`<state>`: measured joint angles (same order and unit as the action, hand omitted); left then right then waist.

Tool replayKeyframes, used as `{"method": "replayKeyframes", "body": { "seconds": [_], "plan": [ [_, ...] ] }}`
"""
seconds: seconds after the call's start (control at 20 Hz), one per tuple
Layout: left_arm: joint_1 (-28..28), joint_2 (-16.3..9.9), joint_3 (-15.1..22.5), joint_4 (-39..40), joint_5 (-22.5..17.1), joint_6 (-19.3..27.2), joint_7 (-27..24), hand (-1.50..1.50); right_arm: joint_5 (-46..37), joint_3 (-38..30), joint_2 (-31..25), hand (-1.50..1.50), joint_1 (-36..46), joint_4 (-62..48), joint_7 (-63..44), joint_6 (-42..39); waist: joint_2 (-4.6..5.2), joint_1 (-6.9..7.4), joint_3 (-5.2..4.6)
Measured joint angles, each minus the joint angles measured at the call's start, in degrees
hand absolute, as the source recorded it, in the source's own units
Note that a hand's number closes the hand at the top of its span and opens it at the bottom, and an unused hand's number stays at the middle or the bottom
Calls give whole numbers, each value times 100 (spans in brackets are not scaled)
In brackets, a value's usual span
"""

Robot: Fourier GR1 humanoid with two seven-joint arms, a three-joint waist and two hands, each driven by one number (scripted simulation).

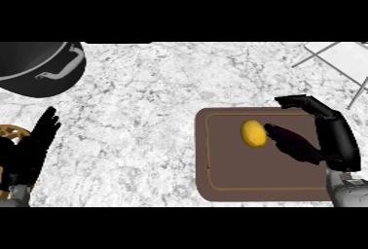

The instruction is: Pick the eggplant from the tray and place it in the tiered shelf

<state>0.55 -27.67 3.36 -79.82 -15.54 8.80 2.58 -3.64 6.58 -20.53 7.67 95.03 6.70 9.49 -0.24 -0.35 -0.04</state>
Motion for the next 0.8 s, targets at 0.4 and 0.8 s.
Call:
{"method": "replayKeyframes", "body": {
  "seconds": [0.4,0.8],
  "plan": [
    [-263,6,-169,-65,-91,-299,-14,0,-1217,323,-390,-150,-1176,1599,-809,275,-10,-35,-6],
    [-178,48,-171,-56,-34,-312,69,0,-2226,325,-1674,-150,-1140,2417,-2754,-877,8,3,-16]
  ]
}}
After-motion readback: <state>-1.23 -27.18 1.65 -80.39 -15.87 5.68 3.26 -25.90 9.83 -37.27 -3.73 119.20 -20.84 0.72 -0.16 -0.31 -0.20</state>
